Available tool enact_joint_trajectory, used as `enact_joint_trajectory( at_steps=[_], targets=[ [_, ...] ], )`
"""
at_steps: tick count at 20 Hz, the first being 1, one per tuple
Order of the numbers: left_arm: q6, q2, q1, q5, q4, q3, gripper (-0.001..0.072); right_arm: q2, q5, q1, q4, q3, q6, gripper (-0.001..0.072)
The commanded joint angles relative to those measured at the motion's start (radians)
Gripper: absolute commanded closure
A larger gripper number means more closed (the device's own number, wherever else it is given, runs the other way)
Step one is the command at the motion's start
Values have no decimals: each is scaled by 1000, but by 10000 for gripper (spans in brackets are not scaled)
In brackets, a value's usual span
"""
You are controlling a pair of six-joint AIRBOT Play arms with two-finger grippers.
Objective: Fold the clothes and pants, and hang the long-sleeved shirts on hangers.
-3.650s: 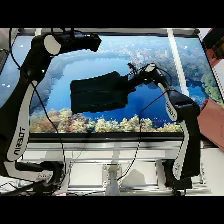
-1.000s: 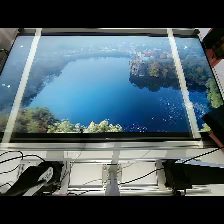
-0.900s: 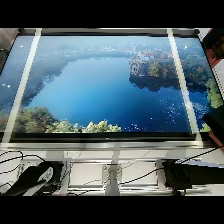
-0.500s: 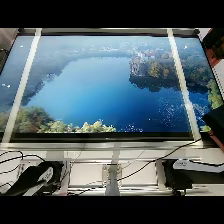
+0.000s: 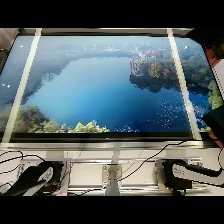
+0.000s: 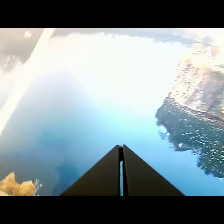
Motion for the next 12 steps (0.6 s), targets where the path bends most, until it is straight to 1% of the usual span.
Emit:
enact_joint_trajectory(
  at_steps=[1,3,5,12],
  targets=[
    [0,0,1,0,0,0,374,3,3,142,-196,-21,0,661],
    [0,0,1,0,0,0,374,3,9,156,-320,-61,13,661],
    [0,0,1,0,0,0,374,3,23,148,-396,-97,32,660],
    [0,0,1,0,0,0,374,4,24,135,-388,-103,32,660]
  ],
)
